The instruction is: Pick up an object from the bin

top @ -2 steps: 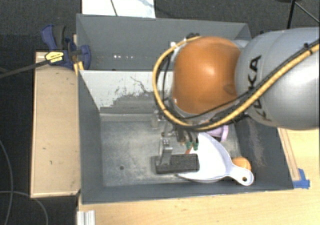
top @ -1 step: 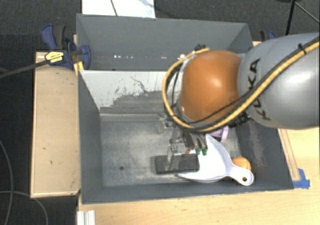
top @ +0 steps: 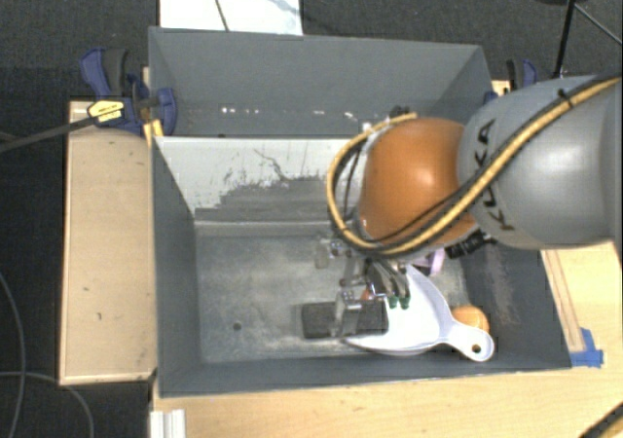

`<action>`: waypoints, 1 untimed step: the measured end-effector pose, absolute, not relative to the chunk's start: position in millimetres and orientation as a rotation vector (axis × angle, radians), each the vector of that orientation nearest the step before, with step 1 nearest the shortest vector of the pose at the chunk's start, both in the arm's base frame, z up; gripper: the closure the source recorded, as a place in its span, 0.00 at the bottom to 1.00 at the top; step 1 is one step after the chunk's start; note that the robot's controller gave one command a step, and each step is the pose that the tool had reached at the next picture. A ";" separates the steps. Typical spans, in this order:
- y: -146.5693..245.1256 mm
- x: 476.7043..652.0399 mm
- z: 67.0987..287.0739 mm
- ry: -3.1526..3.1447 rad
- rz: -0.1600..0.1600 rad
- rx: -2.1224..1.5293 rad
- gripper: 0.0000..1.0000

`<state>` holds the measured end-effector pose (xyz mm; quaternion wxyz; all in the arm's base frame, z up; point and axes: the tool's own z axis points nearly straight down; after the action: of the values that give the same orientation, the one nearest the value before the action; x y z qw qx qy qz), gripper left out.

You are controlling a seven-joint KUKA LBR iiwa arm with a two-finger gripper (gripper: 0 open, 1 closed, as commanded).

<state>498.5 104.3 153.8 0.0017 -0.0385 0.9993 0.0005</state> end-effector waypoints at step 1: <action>110.3 513.9 125.7 3.137 0.001 -0.128 0.00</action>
Offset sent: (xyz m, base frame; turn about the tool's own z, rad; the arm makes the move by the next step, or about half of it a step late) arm -0.0069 -0.0162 -0.0724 -0.1847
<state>513.9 110.3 125.7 0.0010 -0.0406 0.9992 0.0003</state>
